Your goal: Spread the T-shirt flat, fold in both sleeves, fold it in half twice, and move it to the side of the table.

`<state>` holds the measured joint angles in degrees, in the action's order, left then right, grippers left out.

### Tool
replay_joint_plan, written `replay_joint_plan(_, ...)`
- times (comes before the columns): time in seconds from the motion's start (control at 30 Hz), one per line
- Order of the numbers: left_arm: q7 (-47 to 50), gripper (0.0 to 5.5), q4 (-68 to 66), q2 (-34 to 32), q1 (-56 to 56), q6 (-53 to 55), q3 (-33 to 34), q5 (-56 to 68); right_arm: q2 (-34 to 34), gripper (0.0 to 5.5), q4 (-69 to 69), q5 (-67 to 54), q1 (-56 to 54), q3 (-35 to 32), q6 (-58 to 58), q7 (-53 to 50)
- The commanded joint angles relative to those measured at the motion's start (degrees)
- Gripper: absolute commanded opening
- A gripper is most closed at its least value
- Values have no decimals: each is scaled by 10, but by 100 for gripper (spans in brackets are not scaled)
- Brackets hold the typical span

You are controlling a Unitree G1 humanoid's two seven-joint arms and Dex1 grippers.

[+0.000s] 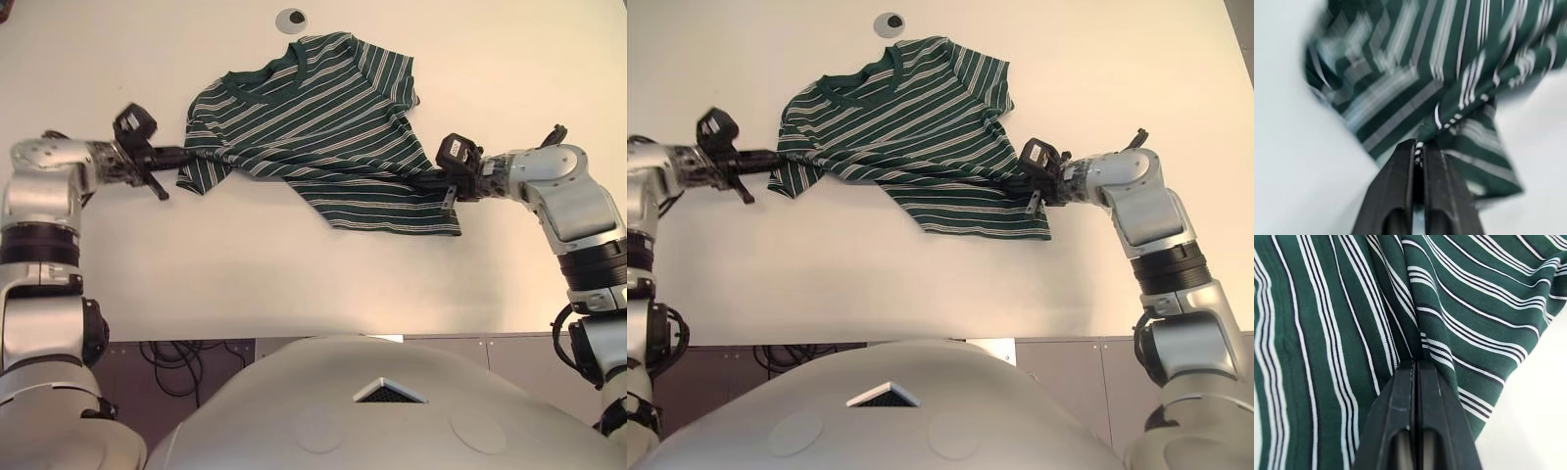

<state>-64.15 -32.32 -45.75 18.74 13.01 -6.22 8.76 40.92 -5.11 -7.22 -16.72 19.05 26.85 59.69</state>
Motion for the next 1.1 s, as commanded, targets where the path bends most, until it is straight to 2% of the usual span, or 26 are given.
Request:
replay_joint_plan(0.03, 35, 86, -3, -4, 6, -10, 16, -20, -17, 0, -11, 3, 4, 7, 13, 2)
replay_joint_plan(0.13, 49, 120, -10, -8, 36, -7, 39, -13, -21, 0, -6, -6, 4, -1, 15, 4)
replay_joint_plan(0.43, 33, 120, 77, -11, 27, 59, 101, 50, -17, 0, 22, -69, -10, -54, 53, 40)
replay_joint_plan(0.63, 24, 120, 399, -22, -135, 163, 109, 125, -33, 0, 32, -156, -58, -125, 143, 40)
replay_joint_plan(0.77, 45, 120, 531, -28, -223, 210, 102, 140, -31, 0, 66, -177, -43, -129, 169, 32)
replay_joint_plan(1.0, 144, 120, 473, 60, -215, 217, 23, 96, -34, 0, 99, -189, -17, -111, 182, 20)
replay_joint_plan(1.1, 166, 120, 434, 94, -194, 197, -9, 72, -9, 0, 141, -175, 12, -87, 167, 34)
